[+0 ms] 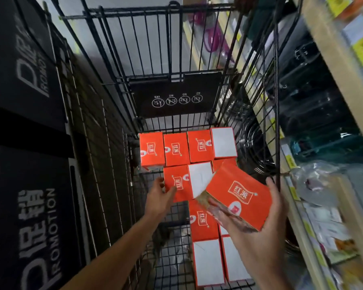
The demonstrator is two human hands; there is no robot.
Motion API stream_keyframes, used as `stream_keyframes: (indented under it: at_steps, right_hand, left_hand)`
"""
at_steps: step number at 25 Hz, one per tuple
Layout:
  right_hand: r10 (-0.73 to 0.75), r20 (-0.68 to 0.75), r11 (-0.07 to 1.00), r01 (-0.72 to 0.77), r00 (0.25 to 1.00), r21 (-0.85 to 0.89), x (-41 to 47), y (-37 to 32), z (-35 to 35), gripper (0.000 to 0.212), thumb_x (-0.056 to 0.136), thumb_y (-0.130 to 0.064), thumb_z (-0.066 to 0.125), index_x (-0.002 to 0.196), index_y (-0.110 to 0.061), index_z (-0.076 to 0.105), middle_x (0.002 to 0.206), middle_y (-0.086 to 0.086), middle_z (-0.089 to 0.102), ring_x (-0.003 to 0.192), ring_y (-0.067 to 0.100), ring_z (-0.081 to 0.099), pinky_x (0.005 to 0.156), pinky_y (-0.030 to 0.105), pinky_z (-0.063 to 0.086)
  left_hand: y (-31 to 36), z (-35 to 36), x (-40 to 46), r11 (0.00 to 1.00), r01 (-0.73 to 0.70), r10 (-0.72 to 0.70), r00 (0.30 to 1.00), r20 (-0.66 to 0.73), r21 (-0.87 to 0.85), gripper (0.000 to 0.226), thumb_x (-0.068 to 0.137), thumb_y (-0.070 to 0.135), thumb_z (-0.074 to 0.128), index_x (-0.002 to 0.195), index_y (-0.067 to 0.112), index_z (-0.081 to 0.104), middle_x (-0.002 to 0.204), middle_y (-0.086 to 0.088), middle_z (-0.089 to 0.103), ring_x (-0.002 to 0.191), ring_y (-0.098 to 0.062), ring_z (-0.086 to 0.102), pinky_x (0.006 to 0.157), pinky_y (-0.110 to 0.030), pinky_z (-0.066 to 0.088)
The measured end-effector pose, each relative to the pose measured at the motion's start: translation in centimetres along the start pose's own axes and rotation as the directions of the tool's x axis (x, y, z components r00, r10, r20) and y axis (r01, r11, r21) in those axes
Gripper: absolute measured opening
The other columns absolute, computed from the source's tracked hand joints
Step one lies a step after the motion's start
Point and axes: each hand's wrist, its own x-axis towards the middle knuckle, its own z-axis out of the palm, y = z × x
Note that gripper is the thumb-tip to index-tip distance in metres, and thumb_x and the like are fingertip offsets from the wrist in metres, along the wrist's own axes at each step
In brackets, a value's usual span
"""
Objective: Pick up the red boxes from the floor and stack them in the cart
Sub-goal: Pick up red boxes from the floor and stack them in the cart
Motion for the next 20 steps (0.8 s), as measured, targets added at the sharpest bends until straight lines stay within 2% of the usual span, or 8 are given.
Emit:
stream_keyframes:
  at_steps: [3,5,8,10,12,14,17,20]
  right_hand:
    - [0.046,0.01,0.999,-0.046,0.999,-0.004,1.3,-0.6,0.8,0.105,0.06,-0.03,0.096,0.143,-0.044,0.032,0.135,-0.005,0.044,0.116,0.0,0.054,0.076,0.006,0.051]
    - [0.011,-0.043,0.998,-0.013,0.999,-0.056,2.6,-1.8,1.2,0.097,0.06,-0.045,0.093,0.137,-0.038,0.035,0.129,-0.007,0.046,0.107,0.003,0.057,0.077,0.015,0.053]
    - [-0.089,-0.101,0.988,0.075,0.991,-0.137,5.3,-3.3,1.9,0.096,0.064,-0.06,0.084,0.141,-0.027,0.037,0.131,-0.007,0.042,0.114,0.01,0.053,0.084,0.036,0.057]
    - [-0.152,-0.1,0.972,0.13,0.983,-0.193,7.7,-3.9,2.6,0.094,0.071,-0.059,0.08,0.15,-0.033,0.036,0.138,-0.003,0.038,0.124,0.015,0.048,0.089,0.04,0.056]
    - [-0.204,-0.108,0.956,0.174,0.973,-0.234,10.4,-3.9,3.8,0.087,0.076,-0.059,0.078,0.152,-0.038,0.041,0.142,-0.001,0.034,0.131,0.019,0.043,0.096,0.043,0.056]
    - [-0.241,-0.18,0.953,0.197,0.954,-0.231,12.8,-2.8,5.2,0.079,0.079,-0.048,0.081,0.148,-0.029,0.051,0.145,0.0,0.034,0.136,0.022,0.041,0.1,0.047,0.054]
    - [-0.187,-0.275,0.963,0.12,0.943,-0.243,14.5,-0.6,7.5,0.073,0.08,-0.036,0.084,0.146,-0.025,0.054,0.149,-0.001,0.034,0.139,0.019,0.035,0.099,0.047,0.055]
    - [-0.161,-0.327,0.934,0.037,0.931,-0.354,14.2,1.0,9.2,0.073,0.081,-0.044,0.079,0.147,-0.027,0.051,0.15,0.001,0.035,0.139,0.023,0.032,0.098,0.053,0.053]
  left_hand:
    - [2.2,-3.7,-0.8,0.99,-0.139,0.138,0.99,0.036,0.038,0.045,0.094,0.032,0.067,0.135,0.025,0.05,0.125,0.009,0.059,0.1,-0.002,0.061,0.079,-0.022,0.05]
    - [4.4,-6.3,-1.5,0.968,-0.245,0.244,0.969,0.029,0.05,0.045,0.094,0.027,0.067,0.136,0.023,0.051,0.129,0.004,0.06,0.112,-0.008,0.061,0.088,-0.029,0.053]
    - [7.9,-9.0,-2.5,0.922,-0.376,0.371,0.926,0.069,0.093,0.045,0.096,0.025,0.066,0.139,0.025,0.051,0.132,0.008,0.057,0.114,-0.004,0.058,0.089,-0.027,0.052]
    - [9.6,-10.0,-2.9,0.882,-0.461,0.454,0.887,0.083,0.1,0.043,0.096,0.025,0.065,0.137,0.027,0.052,0.132,0.01,0.057,0.117,-0.002,0.057,0.093,-0.028,0.051]
    - [10.6,-10.5,-3.1,0.844,-0.528,0.518,0.848,0.112,0.096,0.04,0.097,0.024,0.064,0.135,0.029,0.053,0.131,0.014,0.057,0.119,0.002,0.054,0.094,-0.021,0.048]
    - [10.9,-10.7,-3.3,0.823,-0.562,0.55,0.825,0.131,0.086,0.039,0.097,0.025,0.063,0.134,0.03,0.054,0.131,0.017,0.056,0.119,0.007,0.053,0.088,-0.011,0.046]
    - [10.3,-10.9,-3.4,0.79,-0.608,0.593,0.789,0.158,0.071,0.036,0.097,0.02,0.063,0.131,0.03,0.056,0.131,0.018,0.055,0.122,0.006,0.052,0.088,-0.004,0.044]
    - [9.4,-11.3,-3.4,0.758,-0.649,0.629,0.755,0.185,0.073,0.033,0.098,0.026,0.062,0.128,0.037,0.056,0.131,0.02,0.054,0.125,-0.002,0.052,0.091,-0.008,0.044]
